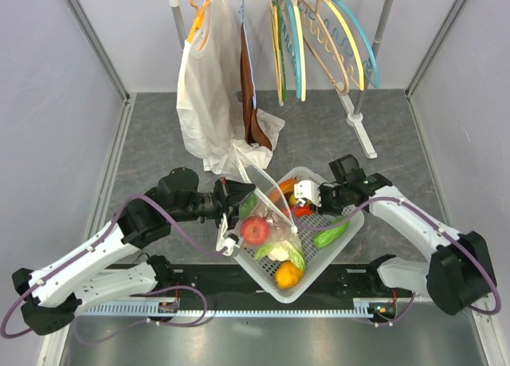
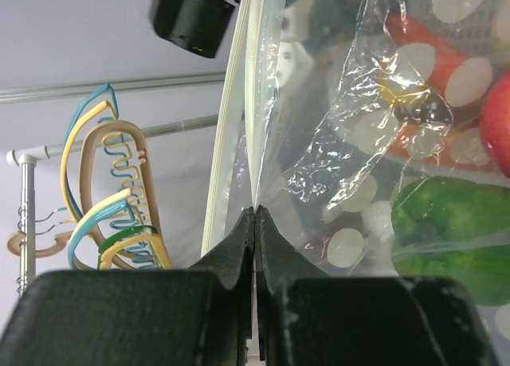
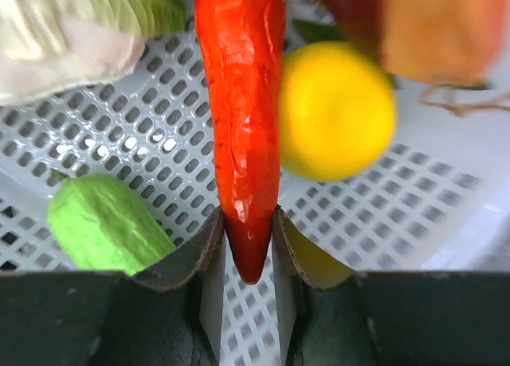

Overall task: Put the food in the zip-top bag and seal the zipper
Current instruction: Pick up the fake vegetable from the bin.

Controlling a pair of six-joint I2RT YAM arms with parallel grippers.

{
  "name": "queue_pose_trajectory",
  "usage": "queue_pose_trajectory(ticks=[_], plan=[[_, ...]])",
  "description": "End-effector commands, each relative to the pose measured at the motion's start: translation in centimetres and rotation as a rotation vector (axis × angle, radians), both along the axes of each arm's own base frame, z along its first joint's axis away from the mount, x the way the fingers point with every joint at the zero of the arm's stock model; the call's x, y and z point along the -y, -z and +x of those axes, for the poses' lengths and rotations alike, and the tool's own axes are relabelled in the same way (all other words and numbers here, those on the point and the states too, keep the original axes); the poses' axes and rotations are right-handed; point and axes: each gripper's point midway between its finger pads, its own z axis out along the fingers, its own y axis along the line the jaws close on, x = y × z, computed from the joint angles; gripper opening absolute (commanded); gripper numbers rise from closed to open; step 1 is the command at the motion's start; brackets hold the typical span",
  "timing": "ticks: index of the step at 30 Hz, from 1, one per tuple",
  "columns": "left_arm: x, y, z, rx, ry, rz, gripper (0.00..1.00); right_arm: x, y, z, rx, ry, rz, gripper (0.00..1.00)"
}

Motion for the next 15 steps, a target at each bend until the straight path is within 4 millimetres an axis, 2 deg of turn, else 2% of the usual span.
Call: queue_pose_trajectory(ticks=[1, 6, 9, 15], plan=[[-0.3, -0.9, -0.3, -0.014, -0.003, -0.047, 0.02, -1.0, -4.8, 0.0, 0.025, 0.032, 0.092, 0.15], [-0.4, -0.7, -0.4, -0.015, -0.003, -0.045, 0.02, -0.7, -6.8, -0.9, 0.015, 0.071, 0.107, 0.12], [-0.5, -0.7, -0.4, -0.018, -0.007, -0.045, 0.02, -0.6, -8.2, -0.7, 0.041, 0.097, 0.121, 0.11], [-0.6, -0.8, -0.4, -0.014, -0.008, -0.047, 0.02, -0.9, -12.3, -0.7, 0.082, 0.169, 0.208, 0.10]])
